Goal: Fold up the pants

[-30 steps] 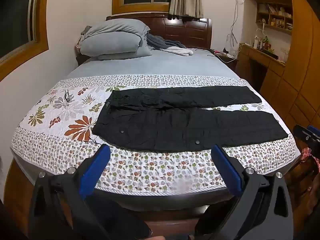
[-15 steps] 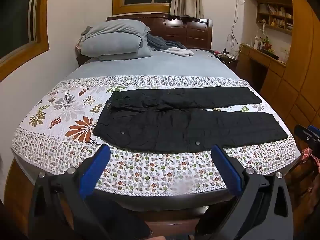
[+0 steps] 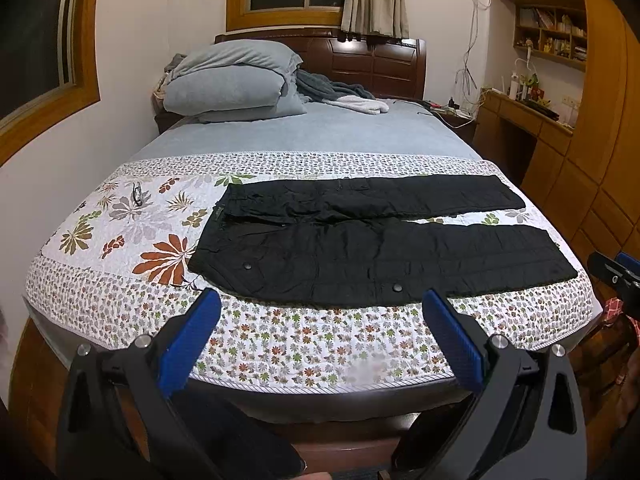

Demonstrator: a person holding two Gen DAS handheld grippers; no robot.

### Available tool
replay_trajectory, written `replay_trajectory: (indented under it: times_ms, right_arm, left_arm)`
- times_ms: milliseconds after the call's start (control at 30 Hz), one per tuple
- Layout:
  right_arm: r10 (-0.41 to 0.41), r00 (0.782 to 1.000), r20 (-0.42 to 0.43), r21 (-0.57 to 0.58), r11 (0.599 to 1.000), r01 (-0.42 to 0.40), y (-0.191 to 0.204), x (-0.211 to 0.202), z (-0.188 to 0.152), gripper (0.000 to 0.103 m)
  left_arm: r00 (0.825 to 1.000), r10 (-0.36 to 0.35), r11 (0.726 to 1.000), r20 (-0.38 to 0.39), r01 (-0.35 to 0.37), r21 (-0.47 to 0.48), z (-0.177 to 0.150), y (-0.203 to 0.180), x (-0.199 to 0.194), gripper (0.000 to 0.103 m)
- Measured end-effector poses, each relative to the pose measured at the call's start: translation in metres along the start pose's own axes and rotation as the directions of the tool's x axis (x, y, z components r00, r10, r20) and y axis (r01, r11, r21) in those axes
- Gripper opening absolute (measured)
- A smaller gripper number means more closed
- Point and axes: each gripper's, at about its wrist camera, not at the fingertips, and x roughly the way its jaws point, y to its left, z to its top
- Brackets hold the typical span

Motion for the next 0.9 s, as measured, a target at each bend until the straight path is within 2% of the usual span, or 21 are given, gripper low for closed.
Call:
replay_trajectory:
  times_ms: [900]
  right_arm:
    - [0.001,1.000,-0.006,-0.001,1.000,-0.001,-0.0022,0.0044,-0.0023,0.100]
  left_arm:
    - [1.000,-0.004,1.000,-0.006,0.004,-0.006,-0.0016,0.0021,0.0003,0.100]
